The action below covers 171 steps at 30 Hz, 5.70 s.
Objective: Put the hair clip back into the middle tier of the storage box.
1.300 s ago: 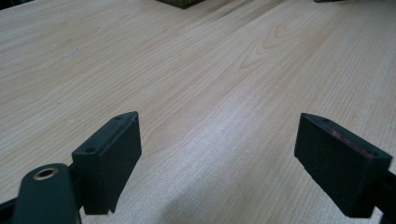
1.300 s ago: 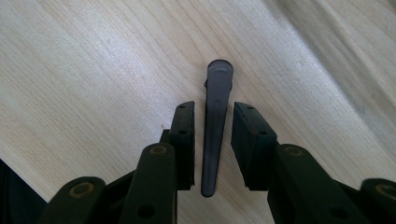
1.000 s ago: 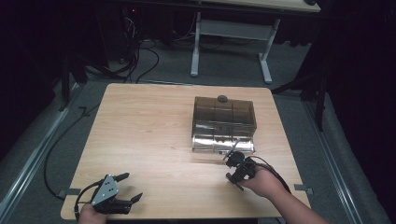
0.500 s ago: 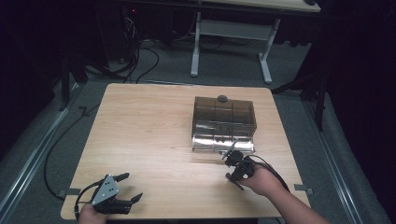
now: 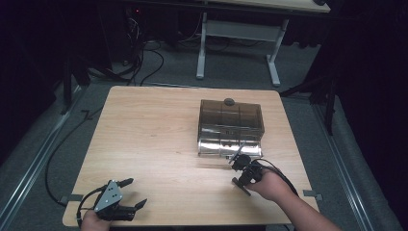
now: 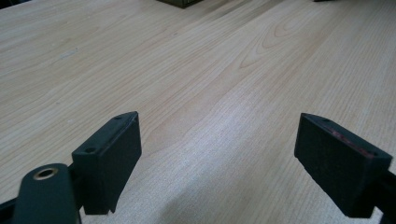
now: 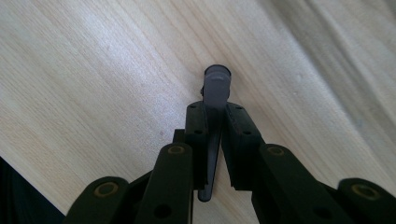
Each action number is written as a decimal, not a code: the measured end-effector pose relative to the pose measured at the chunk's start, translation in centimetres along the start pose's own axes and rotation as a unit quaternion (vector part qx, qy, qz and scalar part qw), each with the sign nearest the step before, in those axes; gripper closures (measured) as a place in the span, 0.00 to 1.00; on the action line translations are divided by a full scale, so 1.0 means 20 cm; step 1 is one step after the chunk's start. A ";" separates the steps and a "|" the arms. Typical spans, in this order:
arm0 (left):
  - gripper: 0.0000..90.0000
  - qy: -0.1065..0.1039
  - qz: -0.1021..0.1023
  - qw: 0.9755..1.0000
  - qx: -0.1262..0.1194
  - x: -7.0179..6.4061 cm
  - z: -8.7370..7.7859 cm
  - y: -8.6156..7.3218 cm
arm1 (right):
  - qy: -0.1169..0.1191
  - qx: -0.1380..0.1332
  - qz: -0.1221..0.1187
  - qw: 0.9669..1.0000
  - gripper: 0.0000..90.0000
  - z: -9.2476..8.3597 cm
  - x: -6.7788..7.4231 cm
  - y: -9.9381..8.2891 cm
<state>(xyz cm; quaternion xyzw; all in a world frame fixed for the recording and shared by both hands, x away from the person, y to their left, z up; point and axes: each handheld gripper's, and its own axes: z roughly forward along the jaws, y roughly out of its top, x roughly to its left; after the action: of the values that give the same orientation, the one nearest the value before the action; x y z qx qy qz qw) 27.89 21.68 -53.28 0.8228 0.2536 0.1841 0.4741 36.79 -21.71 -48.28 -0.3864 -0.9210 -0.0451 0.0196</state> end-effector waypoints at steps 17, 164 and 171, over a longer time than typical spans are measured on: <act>0.17 0.001 -0.001 1.000 -0.003 0.00 0.00 0.00 | -0.010 -0.006 0.010 1.000 0.90 -0.11 -0.02 0.03; 0.17 -0.002 -0.001 1.000 -0.003 0.00 -0.01 0.00 | -0.036 -0.038 0.010 0.999 0.89 -0.28 -0.22 0.43; 0.17 0.000 -0.002 1.000 -0.004 0.00 -0.01 0.00 | -0.036 -0.042 0.018 0.998 0.95 -0.31 -0.20 0.37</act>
<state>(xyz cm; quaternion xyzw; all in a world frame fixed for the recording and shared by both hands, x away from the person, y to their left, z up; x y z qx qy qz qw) 27.78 21.76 -53.27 0.8205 0.2542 0.1839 0.4778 44.79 -19.99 -41.91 -0.4045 -0.9115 -0.0691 -0.0289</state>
